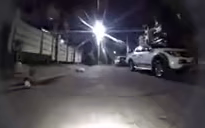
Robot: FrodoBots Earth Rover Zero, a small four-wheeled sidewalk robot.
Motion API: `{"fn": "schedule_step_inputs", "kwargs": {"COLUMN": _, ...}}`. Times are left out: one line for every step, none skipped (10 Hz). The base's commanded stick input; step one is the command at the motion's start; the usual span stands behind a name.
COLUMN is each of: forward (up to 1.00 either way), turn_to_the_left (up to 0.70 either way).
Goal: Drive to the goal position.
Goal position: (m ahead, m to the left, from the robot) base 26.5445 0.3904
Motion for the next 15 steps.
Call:
{"fn": "schedule_step_inputs", "kwargs": {"forward": 1.00, "turn_to_the_left": 0.05}}
{"fn": "schedule_step_inputs", "kwargs": {"forward": 1.00, "turn_to_the_left": 0.05}}
{"fn": "schedule_step_inputs", "kwargs": {"forward": 1.00, "turn_to_the_left": 0.05}}
{"fn": "schedule_step_inputs", "kwargs": {"forward": 1.00, "turn_to_the_left": 0.05}}
{"fn": "schedule_step_inputs", "kwargs": {"forward": 1.00, "turn_to_the_left": 0.05}}
{"fn": "schedule_step_inputs", "kwargs": {"forward": 1.00, "turn_to_the_left": 0.05}}
{"fn": "schedule_step_inputs", "kwargs": {"forward": 1.00, "turn_to_the_left": 0.05}}
{"fn": "schedule_step_inputs", "kwargs": {"forward": 1.00, "turn_to_the_left": 0.05}}
{"fn": "schedule_step_inputs", "kwargs": {"forward": 1.00, "turn_to_the_left": 0.05}}
{"fn": "schedule_step_inputs", "kwargs": {"forward": 1.00, "turn_to_the_left": 0.05}}
{"fn": "schedule_step_inputs", "kwargs": {"forward": 1.00, "turn_to_the_left": 0.05}}
{"fn": "schedule_step_inputs", "kwargs": {"forward": 1.00, "turn_to_the_left": 0.05}}
{"fn": "schedule_step_inputs", "kwargs": {"forward": 1.00, "turn_to_the_left": 0.05}}
{"fn": "schedule_step_inputs", "kwargs": {"forward": 1.00, "turn_to_the_left": 0.05}}
{"fn": "schedule_step_inputs", "kwargs": {"forward": 1.00, "turn_to_the_left": 0.05}}
